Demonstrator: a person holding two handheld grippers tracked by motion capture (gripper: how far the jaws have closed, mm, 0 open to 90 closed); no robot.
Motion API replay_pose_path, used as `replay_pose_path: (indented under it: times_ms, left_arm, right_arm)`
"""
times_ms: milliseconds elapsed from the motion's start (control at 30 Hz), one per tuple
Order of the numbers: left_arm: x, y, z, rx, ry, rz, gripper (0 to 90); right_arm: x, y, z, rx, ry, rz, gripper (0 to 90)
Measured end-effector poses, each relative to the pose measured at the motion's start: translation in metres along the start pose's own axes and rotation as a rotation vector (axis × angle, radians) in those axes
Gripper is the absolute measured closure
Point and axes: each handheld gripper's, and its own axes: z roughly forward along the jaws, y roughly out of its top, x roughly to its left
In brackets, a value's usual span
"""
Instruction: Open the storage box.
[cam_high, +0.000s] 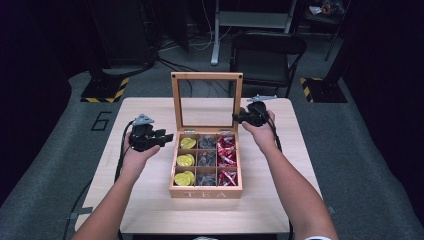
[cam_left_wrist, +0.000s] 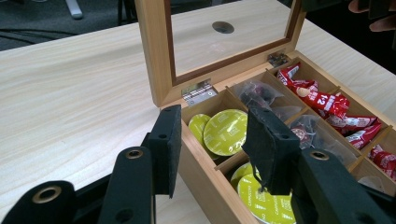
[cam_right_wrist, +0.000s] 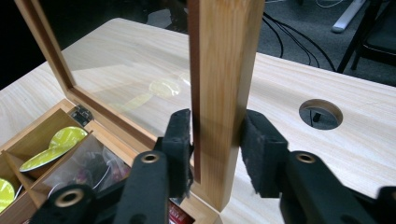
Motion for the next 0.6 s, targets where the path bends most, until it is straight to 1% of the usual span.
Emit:
replay_pose_path:
  times_ms: [67,100,233,333,400,467,600]
  left_arm:
    - [0.000,0.000,-0.001,-0.001,0.000,-0.003,55.2]
    - [0.000,0.000,-0.001,-0.003,-0.001,-0.009,54.7]
    - [0.000,0.000,-0.002,-0.005,0.000,-0.013,53.9]
    - [-0.001,0.000,-0.003,-0.009,0.000,-0.020,53.2]
    - [-0.002,-0.001,-0.004,-0.010,0.003,-0.023,52.2]
    - [-0.002,-0.002,-0.005,-0.020,0.005,-0.023,51.5]
    - [-0.002,-0.006,-0.006,-0.026,0.006,-0.034,51.4]
  right_arm:
    - [-0.001,-0.001,-0.003,0.005,0.011,0.004,59.1]
    - [-0.002,-0.001,-0.006,0.002,0.014,-0.004,58.3]
    - [-0.002,-0.002,-0.015,-0.003,0.013,-0.027,56.5]
    - [-0.002,-0.002,-0.021,-0.007,0.011,-0.031,56.1]
    - [0.000,-0.002,-0.025,-0.005,0.011,-0.029,55.8]
    - [0.002,-0.003,-0.028,-0.006,0.010,-0.044,55.5]
    - [0.008,-0.005,-0.035,0.000,0.019,-0.054,54.3]
